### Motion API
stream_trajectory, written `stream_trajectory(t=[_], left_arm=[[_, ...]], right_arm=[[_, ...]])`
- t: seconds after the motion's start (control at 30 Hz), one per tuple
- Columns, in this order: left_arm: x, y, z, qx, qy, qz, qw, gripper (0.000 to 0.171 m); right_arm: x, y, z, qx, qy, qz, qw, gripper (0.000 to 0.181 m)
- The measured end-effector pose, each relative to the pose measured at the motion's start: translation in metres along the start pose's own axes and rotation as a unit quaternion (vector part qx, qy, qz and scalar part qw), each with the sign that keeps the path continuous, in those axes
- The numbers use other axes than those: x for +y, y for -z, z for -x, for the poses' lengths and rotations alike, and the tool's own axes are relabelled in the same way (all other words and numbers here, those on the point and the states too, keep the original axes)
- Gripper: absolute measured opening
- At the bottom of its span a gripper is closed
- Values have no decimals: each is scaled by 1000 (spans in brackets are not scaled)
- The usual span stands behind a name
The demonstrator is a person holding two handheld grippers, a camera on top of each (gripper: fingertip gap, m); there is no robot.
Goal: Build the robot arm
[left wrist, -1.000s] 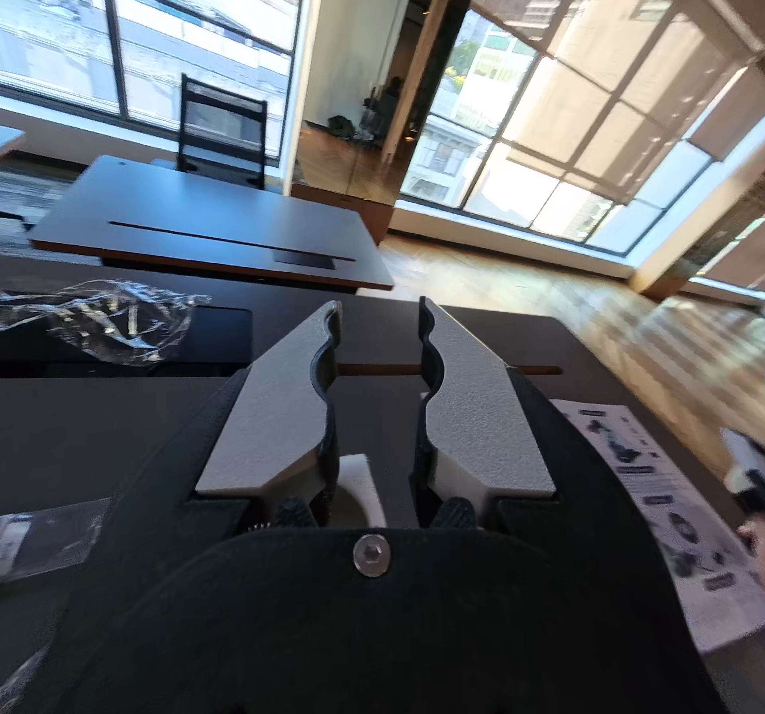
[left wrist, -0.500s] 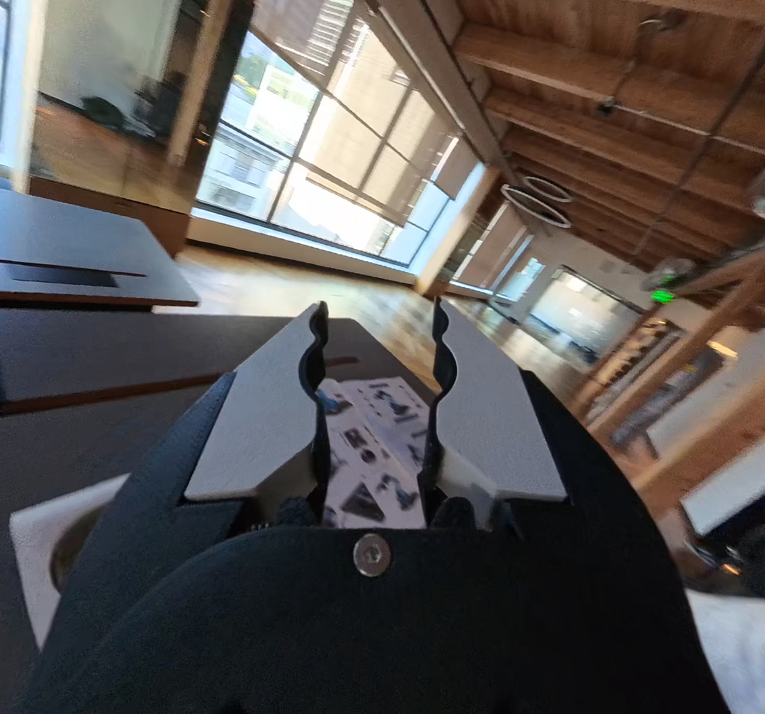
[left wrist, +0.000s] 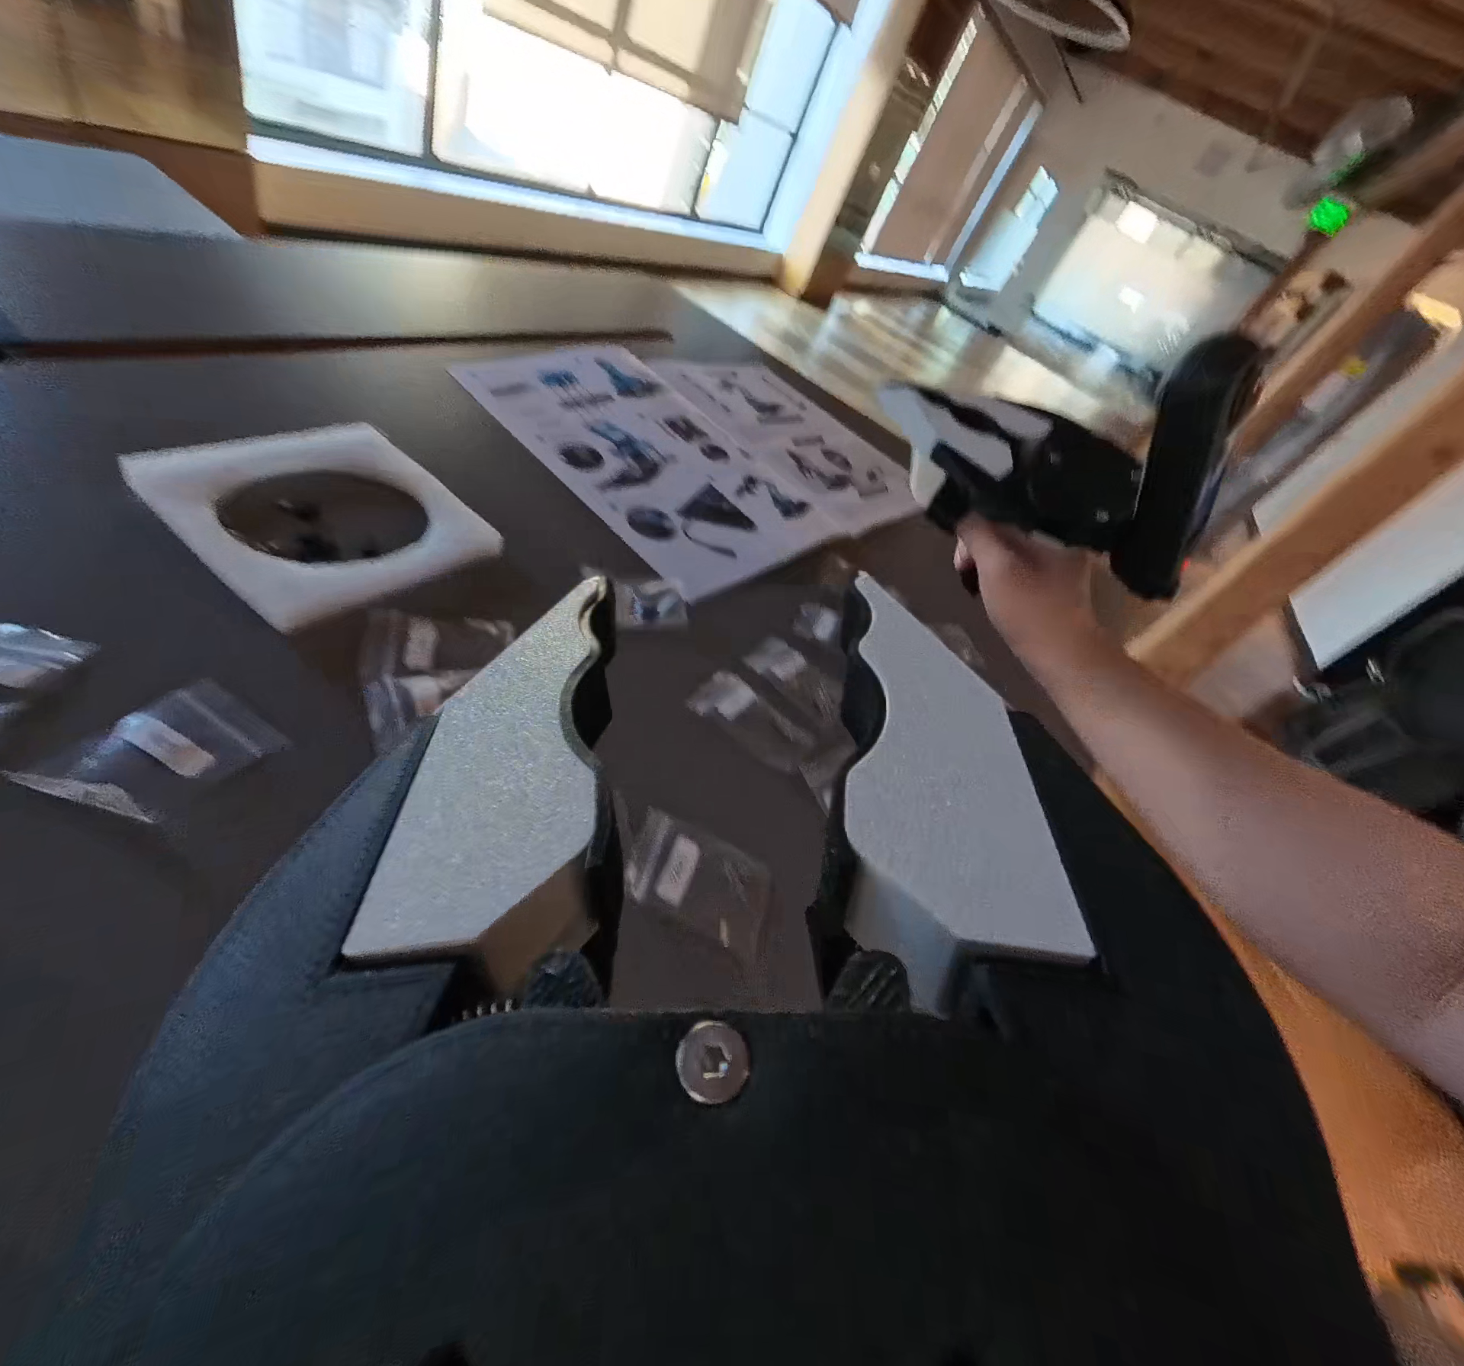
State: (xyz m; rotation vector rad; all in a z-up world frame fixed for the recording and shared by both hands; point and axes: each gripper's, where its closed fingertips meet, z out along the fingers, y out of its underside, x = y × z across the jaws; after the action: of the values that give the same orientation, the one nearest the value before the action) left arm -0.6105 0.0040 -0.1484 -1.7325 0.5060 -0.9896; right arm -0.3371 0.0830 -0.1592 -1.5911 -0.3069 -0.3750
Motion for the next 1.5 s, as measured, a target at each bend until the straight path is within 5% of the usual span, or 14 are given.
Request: stream_trajectory(t=[0.2, 0.43, 0.63, 0.9, 1.13, 1.33, 1.5], left_arm=[[46, 14, -49, 90, 4, 66, 994, 56], [48, 22, -79, 149, 2, 78, 986, 56], [50, 12, -85, 159, 8, 85, 984, 56], [34, -45, -74, 96, -9, 78, 992, 56], [-8, -112, -45, -32, -40, -3, 999, 55], [-17, -129, -37, -90, -35, -14, 995, 56], [-18, -127, -35, -77, -45, -11, 996, 55]], right_arm=[[-13, 58, 43, -18, -53, 46, 997, 0], [9, 111, 20, 27, -57, 111, 992, 0], [35, 123, -5, 43, -55, 143, 987, 0], [75, 88, -47, 28, -76, 112, 990, 0], [86, 22, -103, -33, 53, 56, 996, 0], [61, -42, -124, -59, 54, 2, 997, 2], [66, -47, -109, -58, 21, 15, 998, 10]])
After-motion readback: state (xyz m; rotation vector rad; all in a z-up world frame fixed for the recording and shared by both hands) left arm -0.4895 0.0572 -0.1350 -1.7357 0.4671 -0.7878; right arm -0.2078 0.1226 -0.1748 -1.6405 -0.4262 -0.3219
